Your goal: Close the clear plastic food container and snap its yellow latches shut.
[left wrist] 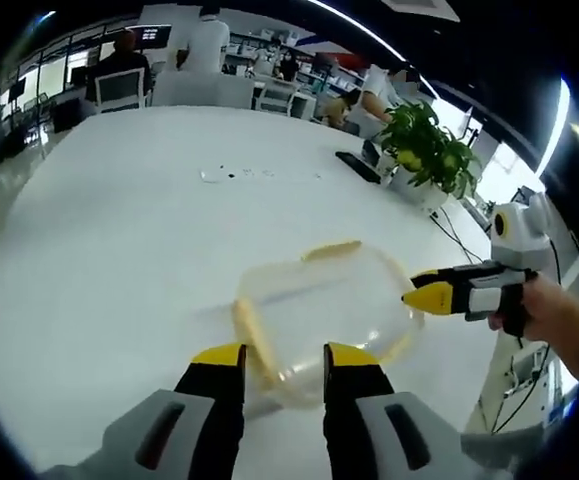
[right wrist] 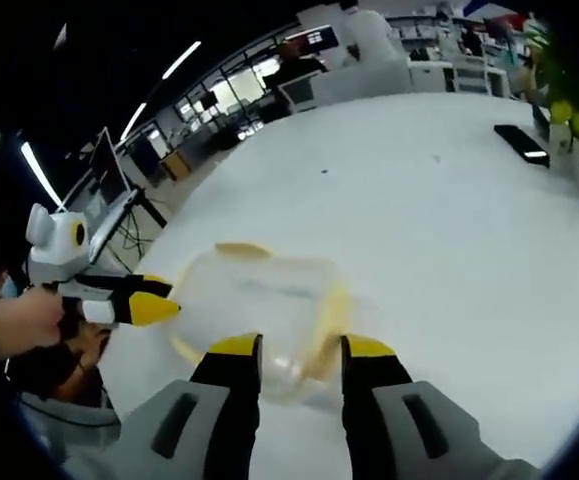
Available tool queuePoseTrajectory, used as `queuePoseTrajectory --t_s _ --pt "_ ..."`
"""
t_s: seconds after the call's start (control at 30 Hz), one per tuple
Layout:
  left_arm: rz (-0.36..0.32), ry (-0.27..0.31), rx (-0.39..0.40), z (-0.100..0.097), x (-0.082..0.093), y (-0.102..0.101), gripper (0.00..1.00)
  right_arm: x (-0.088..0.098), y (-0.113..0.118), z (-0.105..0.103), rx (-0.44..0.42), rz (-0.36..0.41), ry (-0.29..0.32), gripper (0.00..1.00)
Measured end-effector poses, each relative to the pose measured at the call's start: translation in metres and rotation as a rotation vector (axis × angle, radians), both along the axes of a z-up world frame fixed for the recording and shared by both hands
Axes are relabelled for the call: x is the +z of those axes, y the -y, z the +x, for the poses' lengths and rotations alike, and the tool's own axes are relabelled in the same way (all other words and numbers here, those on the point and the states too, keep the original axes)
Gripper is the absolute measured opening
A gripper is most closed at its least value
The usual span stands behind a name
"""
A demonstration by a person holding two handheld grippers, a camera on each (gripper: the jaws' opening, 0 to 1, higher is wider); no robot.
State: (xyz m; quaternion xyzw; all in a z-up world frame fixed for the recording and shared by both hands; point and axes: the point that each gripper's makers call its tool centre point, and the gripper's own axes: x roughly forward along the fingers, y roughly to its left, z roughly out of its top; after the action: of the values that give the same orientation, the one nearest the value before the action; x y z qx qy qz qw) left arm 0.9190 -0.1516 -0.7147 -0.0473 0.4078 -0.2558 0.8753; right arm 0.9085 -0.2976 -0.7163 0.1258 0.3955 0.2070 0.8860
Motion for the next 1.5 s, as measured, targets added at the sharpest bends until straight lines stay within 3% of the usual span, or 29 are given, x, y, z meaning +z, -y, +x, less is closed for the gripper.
queuePoseTrajectory --t_s 0.23,0.7,0.73,0.77,0.83,0.87,0.9,0.93,1.0,1.27,1.37,1.43,1.5 --pt "-0.015 -0.002 0.071 -0.004 -0.001 0.0 0.21 -0.001 0.0 -0.003 -0.059 0.014 -0.004 0.27" --pt "-0.014 -0.017 0.1 -0.006 -0.002 0.001 0.18 -0.002 -0.002 -0.004 -0.088 -0.009 -0.021 0.27" --pt "-0.021 -0.023 0.107 -0.007 -0.002 0.001 0.18 0.0 -0.011 -0.006 -0.064 0.045 -0.03 0.26" --pt "-0.026 -0.037 0.114 -0.008 -0.003 0.002 0.17 0.001 -0.005 -0.008 -0.127 0.044 -0.066 0.26" --pt "-0.017 -0.027 0.103 -0.006 -0.002 0.003 0.16 0.005 -0.006 -0.007 -0.107 0.03 -0.036 0.26" --pt "-0.079 -0.023 0.096 0.0 0.001 0.009 0.15 0.002 -0.007 -0.006 -0.124 0.038 -0.035 0.26" --pt "-0.043 -0.039 0.11 -0.001 -0.001 0.003 0.15 0.001 -0.008 -0.007 -0.114 0.03 -0.038 0.26" --pt "-0.019 -0.018 0.08 -0.001 0.0 0.005 0.15 -0.001 -0.008 -0.007 -0.114 0.03 -0.037 0.25" --pt "-0.046 -0.035 0.11 0.0 0.0 0.004 0.15 -0.003 -0.007 -0.008 -0.116 0.033 -0.05 0.25" --pt "-0.074 -0.027 0.088 -0.003 0.001 -0.002 0.19 -0.004 -0.005 -0.006 -0.114 0.061 -0.033 0.31" --pt "-0.089 -0.024 0.072 -0.006 0.0 -0.003 0.2 -0.004 -0.01 -0.008 -0.056 0.028 -0.009 0.35" --pt "-0.04 0.02 0.021 -0.006 0.003 -0.005 0.18 -0.002 -0.008 -0.007 -0.027 -0.003 -0.002 0.34" --pt "-0.014 0.055 0.005 -0.004 0.008 -0.008 0.18 0.004 0.0 -0.002 0.006 -0.089 0.061 0.27"
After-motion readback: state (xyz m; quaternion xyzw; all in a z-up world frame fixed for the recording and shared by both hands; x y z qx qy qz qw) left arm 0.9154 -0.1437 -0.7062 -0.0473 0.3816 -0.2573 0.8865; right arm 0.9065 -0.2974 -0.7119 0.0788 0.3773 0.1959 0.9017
